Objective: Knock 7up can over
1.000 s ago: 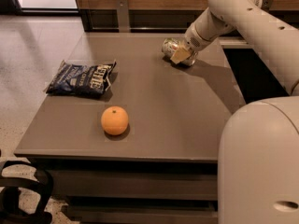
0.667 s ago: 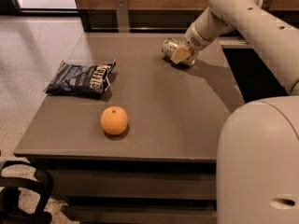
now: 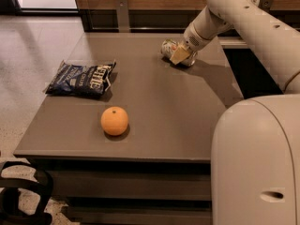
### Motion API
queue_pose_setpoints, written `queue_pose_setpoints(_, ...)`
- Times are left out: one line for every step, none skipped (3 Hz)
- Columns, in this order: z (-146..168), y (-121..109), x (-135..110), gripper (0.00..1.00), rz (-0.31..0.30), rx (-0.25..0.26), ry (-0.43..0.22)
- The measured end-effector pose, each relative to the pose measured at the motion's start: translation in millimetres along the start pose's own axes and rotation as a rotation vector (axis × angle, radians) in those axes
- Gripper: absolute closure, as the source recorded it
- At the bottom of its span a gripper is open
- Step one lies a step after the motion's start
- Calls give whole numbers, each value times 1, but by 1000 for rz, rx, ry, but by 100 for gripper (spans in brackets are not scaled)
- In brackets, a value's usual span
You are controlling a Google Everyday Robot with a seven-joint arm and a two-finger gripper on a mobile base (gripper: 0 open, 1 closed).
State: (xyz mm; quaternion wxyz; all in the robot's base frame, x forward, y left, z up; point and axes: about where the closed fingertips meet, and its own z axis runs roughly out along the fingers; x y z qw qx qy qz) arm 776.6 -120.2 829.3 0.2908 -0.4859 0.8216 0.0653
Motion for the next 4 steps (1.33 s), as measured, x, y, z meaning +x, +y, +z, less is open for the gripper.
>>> queue_pose_setpoints(0,0,-1,52,0,-2,1)
queue_pose_setpoints(0,0,-1,27,0,-2,1)
queue_pose_setpoints(0,0,-1,5,0,-2,1)
queue_pose_setpoints(3,1,-1,0,-1,-6,2)
